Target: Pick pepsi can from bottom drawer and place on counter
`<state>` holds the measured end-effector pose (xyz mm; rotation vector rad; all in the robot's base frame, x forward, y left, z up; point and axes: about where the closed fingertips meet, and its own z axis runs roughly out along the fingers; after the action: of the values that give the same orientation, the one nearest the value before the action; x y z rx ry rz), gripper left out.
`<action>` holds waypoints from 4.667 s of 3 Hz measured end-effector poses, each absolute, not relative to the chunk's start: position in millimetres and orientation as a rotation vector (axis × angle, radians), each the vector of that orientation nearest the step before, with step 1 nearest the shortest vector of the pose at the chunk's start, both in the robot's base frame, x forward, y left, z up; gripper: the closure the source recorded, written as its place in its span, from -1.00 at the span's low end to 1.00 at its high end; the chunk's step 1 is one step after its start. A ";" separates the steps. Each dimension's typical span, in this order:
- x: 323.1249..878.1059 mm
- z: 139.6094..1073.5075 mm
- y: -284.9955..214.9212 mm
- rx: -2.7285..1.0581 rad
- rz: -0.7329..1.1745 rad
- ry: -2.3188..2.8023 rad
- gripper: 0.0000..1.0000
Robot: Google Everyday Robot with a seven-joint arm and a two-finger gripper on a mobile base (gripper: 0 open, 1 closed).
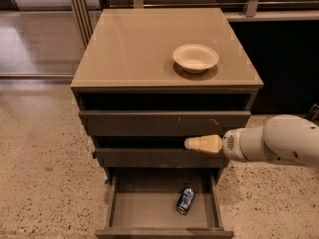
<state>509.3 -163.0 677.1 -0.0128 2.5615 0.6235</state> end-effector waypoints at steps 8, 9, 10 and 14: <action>538.3 366.5 -139.6 0.398 0.742 2.745 -1.00; 533.8 339.2 -133.4 0.415 0.683 2.764 -1.00; 536.4 338.5 -132.1 0.411 0.676 2.757 -1.00; 524.1 259.4 -95.0 0.483 0.744 2.616 -1.00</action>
Offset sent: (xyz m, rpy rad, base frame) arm 0.0150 -0.0289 -0.1952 -0.0238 0.0869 -0.1112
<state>524.1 -95.0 259.4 0.4826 2.6164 0.7444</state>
